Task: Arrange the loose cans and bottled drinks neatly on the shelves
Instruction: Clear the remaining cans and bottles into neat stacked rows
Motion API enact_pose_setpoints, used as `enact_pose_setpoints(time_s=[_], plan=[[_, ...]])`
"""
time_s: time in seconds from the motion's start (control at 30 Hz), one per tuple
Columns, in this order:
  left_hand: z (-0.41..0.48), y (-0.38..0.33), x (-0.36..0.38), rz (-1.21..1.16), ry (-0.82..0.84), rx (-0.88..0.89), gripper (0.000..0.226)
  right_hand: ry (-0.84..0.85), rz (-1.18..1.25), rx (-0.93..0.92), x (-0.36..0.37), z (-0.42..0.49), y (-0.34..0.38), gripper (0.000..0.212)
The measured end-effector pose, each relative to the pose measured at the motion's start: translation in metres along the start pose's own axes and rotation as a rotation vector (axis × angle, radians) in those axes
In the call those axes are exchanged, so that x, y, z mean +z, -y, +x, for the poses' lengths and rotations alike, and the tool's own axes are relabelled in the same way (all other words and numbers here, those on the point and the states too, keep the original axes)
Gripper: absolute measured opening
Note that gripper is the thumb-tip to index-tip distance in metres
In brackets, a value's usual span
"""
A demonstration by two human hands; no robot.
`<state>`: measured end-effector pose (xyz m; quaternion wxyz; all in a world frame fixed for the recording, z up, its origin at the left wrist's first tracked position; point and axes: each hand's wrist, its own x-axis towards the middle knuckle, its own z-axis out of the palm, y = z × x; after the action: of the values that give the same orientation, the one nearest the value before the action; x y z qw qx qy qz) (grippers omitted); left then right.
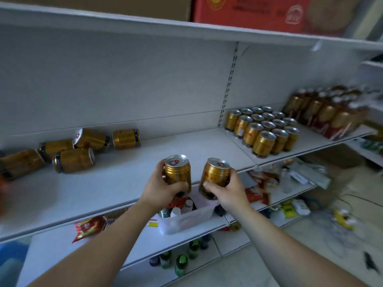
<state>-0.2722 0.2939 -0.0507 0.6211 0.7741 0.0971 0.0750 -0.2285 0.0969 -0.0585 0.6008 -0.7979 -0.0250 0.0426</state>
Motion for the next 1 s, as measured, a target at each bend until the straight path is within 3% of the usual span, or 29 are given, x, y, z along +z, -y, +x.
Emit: enact_pose_setpoints(time_s=[0.17, 0.27, 0.33, 0.53, 0.63, 0.77, 0.87, 1.0], plan=[[0.003, -0.035, 0.067, 0.035, 0.131, 0.087, 0.071, -0.128, 0.002, 0.007, -0.079, -0.006, -0.005, 0.052], [0.012, -0.055, 0.12, 0.033, 0.205, 0.109, 0.071, -0.217, 0.01, 0.039, -0.13, 0.003, -0.015, 0.061], [0.017, -0.066, 0.161, 0.009, 0.246, 0.109, 0.072, -0.256, 0.046, 0.045, -0.17, 0.008, -0.021, 0.056], [0.038, -0.094, 0.298, -0.044, 0.307, 0.128, 0.072, -0.277, 0.081, 0.018, -0.3, 0.037, -0.04, 0.049], [0.052, -0.109, 0.352, -0.043, 0.288, 0.14, 0.075, -0.264, 0.069, -0.001, -0.356, 0.057, -0.048, 0.048], [0.073, -0.124, 0.396, -0.048, 0.219, 0.144, 0.074, -0.232, 0.051, -0.002, -0.401, 0.092, -0.057, 0.062], [0.095, -0.128, 0.409, -0.025, 0.182, 0.139, 0.076, -0.223, 0.042, 0.001, -0.412, 0.125, -0.06, 0.069], [0.135, -0.137, 0.412, 0.024, 0.098, 0.142, 0.079, -0.175, 0.071, -0.033, -0.408, 0.176, -0.056, 0.061]])
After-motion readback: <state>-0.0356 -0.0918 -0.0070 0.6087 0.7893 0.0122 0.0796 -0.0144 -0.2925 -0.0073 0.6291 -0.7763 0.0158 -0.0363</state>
